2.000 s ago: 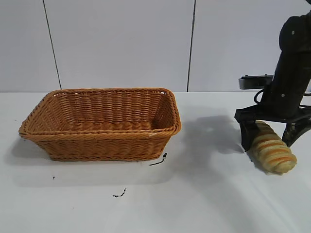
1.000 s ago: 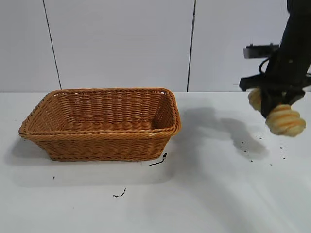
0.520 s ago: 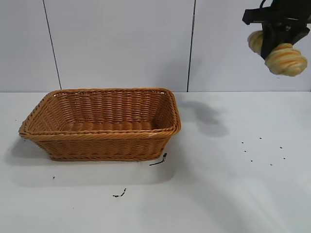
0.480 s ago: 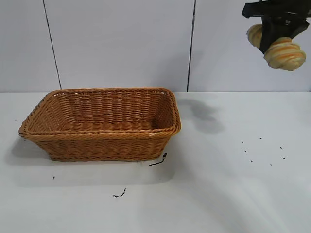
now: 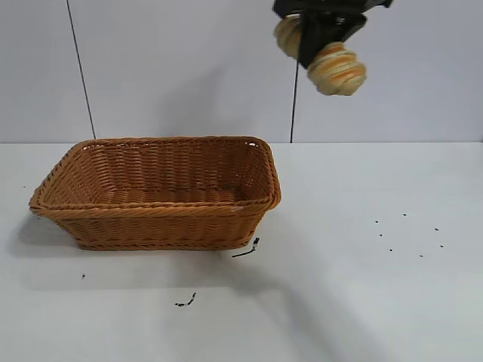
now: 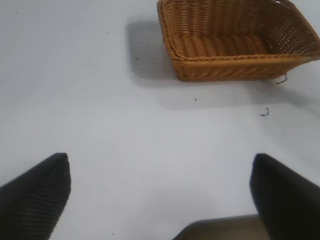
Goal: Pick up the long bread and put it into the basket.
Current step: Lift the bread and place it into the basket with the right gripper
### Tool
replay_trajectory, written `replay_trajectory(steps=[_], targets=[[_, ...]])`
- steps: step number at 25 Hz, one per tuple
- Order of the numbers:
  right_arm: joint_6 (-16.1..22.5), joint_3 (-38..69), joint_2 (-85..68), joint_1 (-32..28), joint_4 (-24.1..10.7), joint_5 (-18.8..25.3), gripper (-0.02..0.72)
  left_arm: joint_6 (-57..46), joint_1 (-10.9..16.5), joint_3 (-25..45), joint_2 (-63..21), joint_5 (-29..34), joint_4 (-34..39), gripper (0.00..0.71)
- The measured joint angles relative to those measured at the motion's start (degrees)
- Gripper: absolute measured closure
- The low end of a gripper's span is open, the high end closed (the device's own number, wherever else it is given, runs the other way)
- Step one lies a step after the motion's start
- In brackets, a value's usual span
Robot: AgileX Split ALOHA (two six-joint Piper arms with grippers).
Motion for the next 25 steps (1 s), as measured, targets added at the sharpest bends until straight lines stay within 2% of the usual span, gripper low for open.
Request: replay_trajectory(steps=[3, 5, 8, 10, 12, 15, 25], targets=[[-6.2, 0.0, 2.6, 2.7, -0.1, -2.4, 0.544, 0.0, 0.0, 0.0, 0.0, 0.0, 0.0, 0.012], [-13.1, 0.0, 4.2, 4.0, -0.2, -4.2, 0.544, 0.0, 0.0, 0.0, 0.0, 0.0, 0.0, 0.012], [-26.8, 0.0, 5.8, 5.2, -0.1, -6.1, 0.544, 0.0, 0.0, 0.0, 0.0, 0.0, 0.0, 0.012], [-33.8, 0.0, 6.5, 5.6, 0.8, -7.8, 0.544, 0.0, 0.0, 0.0, 0.0, 0.0, 0.0, 0.012], [-38.3, 0.0, 7.3, 5.6, 2.1, -9.7, 0.544, 0.0, 0.0, 0.0, 0.0, 0.0, 0.0, 0.012], [-40.8, -0.1, 8.9, 5.6, 2.9, -12.2, 0.545, 0.0, 0.0, 0.0, 0.0, 0.0, 0.0, 0.012], [-41.6, -0.1, 14.0, 5.3, 1.7, -17.8, 0.546, 0.0, 0.0, 0.0, 0.0, 0.0, 0.0, 0.012]])
